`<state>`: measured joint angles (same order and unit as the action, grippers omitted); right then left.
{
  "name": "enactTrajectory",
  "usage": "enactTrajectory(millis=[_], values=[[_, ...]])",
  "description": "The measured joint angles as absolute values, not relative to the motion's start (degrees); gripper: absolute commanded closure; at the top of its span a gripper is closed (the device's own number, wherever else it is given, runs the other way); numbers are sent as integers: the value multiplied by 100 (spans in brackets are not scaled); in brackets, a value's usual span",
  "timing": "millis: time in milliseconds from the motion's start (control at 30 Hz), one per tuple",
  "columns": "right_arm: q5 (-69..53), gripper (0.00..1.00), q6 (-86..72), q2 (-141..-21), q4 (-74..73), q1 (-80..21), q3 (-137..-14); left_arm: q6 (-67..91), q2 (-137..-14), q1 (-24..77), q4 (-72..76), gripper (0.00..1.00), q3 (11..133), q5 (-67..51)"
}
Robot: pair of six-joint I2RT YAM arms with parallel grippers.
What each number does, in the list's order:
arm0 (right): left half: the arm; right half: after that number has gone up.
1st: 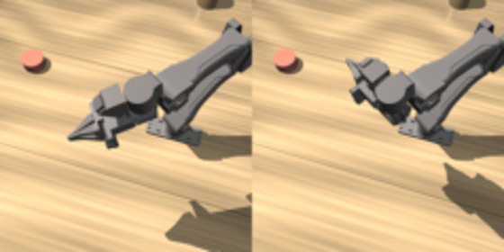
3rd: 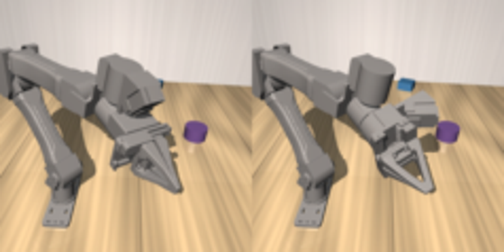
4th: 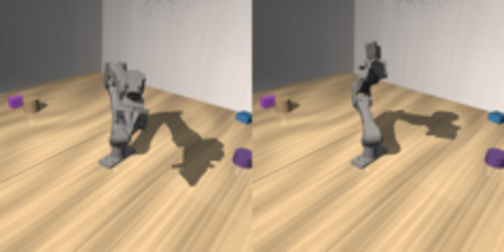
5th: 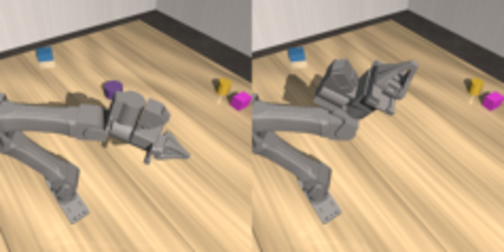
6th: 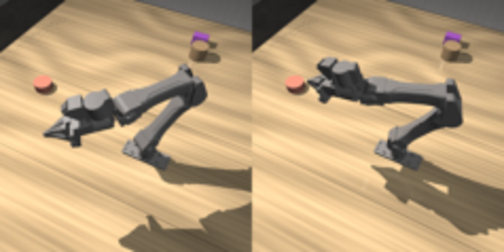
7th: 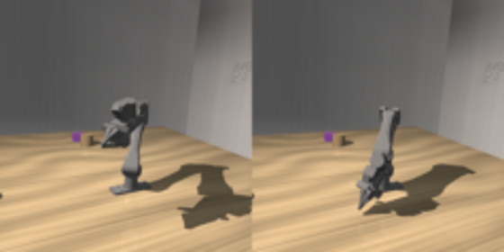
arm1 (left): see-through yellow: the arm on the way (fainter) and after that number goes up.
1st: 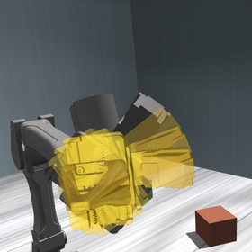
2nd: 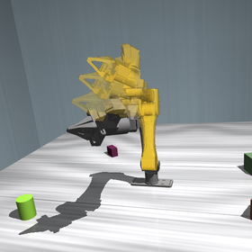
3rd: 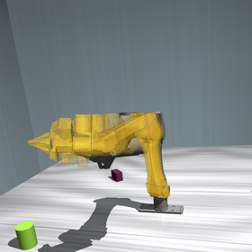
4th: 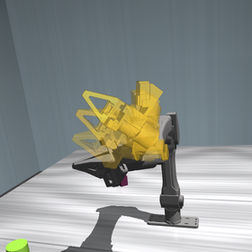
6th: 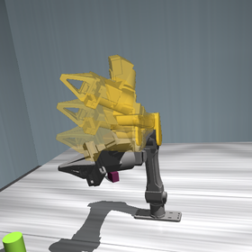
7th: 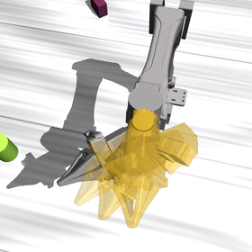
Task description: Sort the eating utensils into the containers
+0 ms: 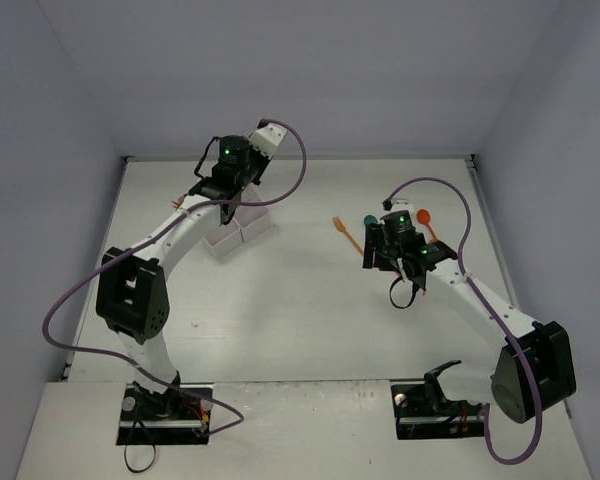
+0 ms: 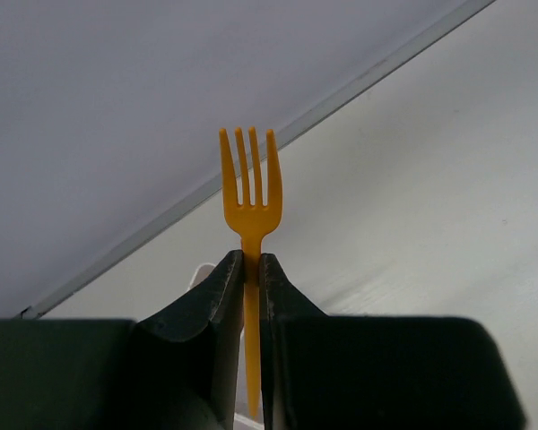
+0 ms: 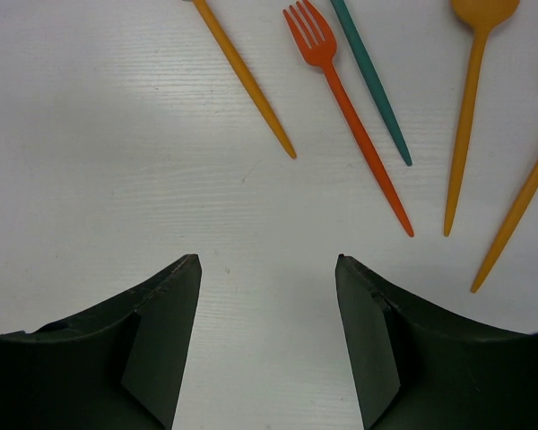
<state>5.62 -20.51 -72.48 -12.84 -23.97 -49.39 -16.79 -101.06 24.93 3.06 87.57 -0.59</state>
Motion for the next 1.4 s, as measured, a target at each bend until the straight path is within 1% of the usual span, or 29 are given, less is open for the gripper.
enactTrajectory(millis=[167, 400, 667, 900, 1033, 1133, 1300, 1400], values=[[552, 41, -2056, -7131, -1307, -2397, -4937, -1885, -10599, 2102, 757, 100, 8759, -579], [554, 41, -2079, -7100, -1354, -2394, -4925, -1879, -10897, 2034, 1173, 100, 8734, -1133], [556, 41, -2093, -7102, -1383, -2359, -4925, -1740, -10868, 1973, 1889, 100, 8163, -1260], [554, 41, -2093, -7114, -1402, -2359, -4925, -1680, -10868, 1826, 2026, 100, 7644, -1239], [554, 41, -2089, -7119, -1402, -2359, -4925, -1684, -10859, 1806, 2144, 95, 7517, -1179], [554, 41, -2079, -7177, -1402, -2359, -4925, -1686, -10850, 1807, 2175, 88, 7380, -1136], [555, 41, -2057, -7354, -1402, -2359, -4925, -1686, -10848, 1794, 2183, 84, 7209, -1076], [554, 41, -2021, -7451, -1404, -2359, -4938, -1681, -10838, 1790, 2186, 75, 7143, -1040]])
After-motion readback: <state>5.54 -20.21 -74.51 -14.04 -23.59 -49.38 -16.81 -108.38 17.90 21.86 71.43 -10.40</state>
